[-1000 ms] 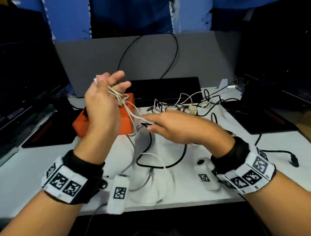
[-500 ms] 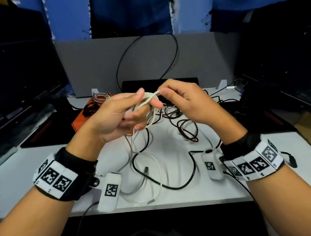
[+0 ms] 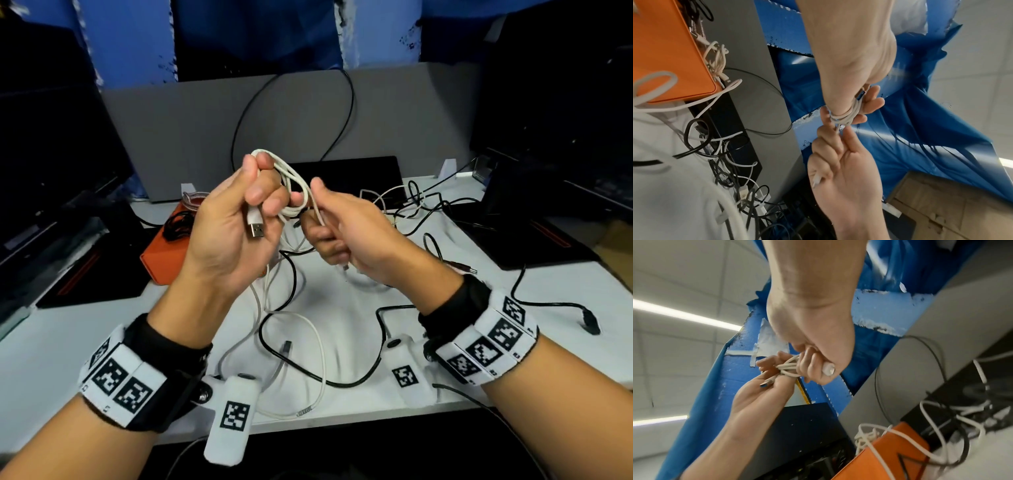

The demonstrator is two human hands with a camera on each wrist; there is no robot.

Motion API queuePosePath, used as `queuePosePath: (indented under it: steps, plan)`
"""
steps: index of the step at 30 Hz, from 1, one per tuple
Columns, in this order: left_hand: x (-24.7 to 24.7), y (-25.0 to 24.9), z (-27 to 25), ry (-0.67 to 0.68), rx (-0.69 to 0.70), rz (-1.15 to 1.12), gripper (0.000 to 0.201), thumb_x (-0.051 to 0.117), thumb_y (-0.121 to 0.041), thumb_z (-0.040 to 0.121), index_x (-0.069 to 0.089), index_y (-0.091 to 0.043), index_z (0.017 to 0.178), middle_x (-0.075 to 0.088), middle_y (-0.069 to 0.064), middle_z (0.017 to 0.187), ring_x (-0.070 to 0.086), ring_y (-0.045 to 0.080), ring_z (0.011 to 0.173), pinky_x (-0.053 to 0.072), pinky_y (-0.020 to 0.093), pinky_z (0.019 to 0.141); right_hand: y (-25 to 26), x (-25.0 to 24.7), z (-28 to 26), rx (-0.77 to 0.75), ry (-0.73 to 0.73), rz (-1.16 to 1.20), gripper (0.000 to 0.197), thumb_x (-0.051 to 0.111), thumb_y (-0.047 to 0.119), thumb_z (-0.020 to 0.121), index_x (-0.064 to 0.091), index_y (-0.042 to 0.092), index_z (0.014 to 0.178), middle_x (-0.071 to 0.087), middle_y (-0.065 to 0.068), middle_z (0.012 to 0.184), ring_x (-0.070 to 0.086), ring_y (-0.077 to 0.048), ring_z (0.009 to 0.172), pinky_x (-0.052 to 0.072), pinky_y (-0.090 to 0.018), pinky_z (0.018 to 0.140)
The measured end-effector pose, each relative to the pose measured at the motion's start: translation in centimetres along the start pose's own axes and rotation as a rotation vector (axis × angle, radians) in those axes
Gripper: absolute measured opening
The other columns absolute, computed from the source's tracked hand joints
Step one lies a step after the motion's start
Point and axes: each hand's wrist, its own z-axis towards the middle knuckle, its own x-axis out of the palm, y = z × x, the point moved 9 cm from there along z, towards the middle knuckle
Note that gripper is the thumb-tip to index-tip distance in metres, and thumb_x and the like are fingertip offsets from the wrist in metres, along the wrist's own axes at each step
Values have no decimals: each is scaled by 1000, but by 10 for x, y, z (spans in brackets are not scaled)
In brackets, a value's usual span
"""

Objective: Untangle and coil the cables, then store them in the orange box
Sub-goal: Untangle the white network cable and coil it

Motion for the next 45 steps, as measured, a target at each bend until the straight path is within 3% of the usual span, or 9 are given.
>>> queuePosePath:
  steps: [9, 12, 15, 18, 23, 28, 33, 39, 45]
  plan:
    - [15, -2, -9, -20, 141, 459, 27, 30, -24, 110, 51, -13, 97, 57, -1, 79, 57, 21, 84, 47, 39, 89, 12, -8, -8, -113, -290, 123, 41, 35, 44, 112, 50, 16, 85, 43, 9, 61, 29, -6, 44, 23, -22, 43]
    - [8, -5, -10, -75, 177, 696, 30, 39, -36, 108, 62, -27, 91, 61, -6, 95, 53, 22, 98, 42, 55, 94, 30, -19, -13, -177, -336, 203, 37, 38, 41, 111, 49, 15, 87, 43, -7, 80, 28, -8, 49, 23, -22, 44]
    - [4, -2, -9, -64, 145, 722, 29, 42, -41, 106, 63, -33, 88, 59, 3, 108, 52, 36, 108, 34, 73, 104, 37, -16, -15, -177, -231, 421, 34, 39, 39, 111, 47, 15, 88, 48, -2, 73, 26, -8, 48, 20, -22, 44]
    - [2, 2, -9, -67, 65, 704, 29, 43, -36, 104, 67, -28, 91, 64, 2, 110, 56, 28, 106, 38, 65, 104, 35, -16, -13, -144, -171, 474, 34, 36, 40, 112, 44, 18, 88, 36, 7, 59, 20, -6, 45, 17, -21, 41]
    - [-6, 1, -7, -71, -36, 959, 34, 46, -41, 99, 65, -27, 123, 73, 5, 111, 67, 32, 96, 49, 61, 92, 52, -34, -13, -279, -287, -161, 34, 33, 35, 113, 40, 19, 84, 37, 10, 59, 27, -4, 45, 25, -19, 43]
    - [0, -16, -8, -84, 78, 1324, 25, 47, -41, 107, 65, -24, 108, 76, 2, 79, 74, 24, 75, 59, 56, 70, 51, -25, -15, -348, -271, -342, 35, 35, 37, 112, 45, 21, 83, 42, 12, 64, 35, 0, 48, 30, -14, 48]
    - [-3, -18, -8, -94, 115, 1244, 24, 51, -31, 107, 66, -13, 109, 76, 7, 83, 75, 26, 75, 59, 59, 66, 50, -21, -12, -344, -203, -291, 35, 35, 35, 113, 55, 19, 89, 43, 13, 58, 35, 0, 44, 29, -12, 45]
    - [-6, -14, -5, 126, -136, 1031, 12, 63, -6, 97, 65, -1, 107, 71, 2, 82, 70, 21, 70, 58, 34, 69, 64, -35, -16, -361, -243, -437, 35, 36, 37, 112, 53, 21, 85, 44, 12, 59, 37, -1, 46, 31, -14, 47]
    - [-9, -32, -3, 4, -84, 795, 12, 63, -8, 90, 64, -2, 100, 73, 8, 79, 74, 18, 73, 61, 24, 71, 67, -28, -19, -391, -305, -752, 30, 35, 35, 112, 50, 22, 89, 52, 4, 63, 44, -5, 54, 39, -29, 55]
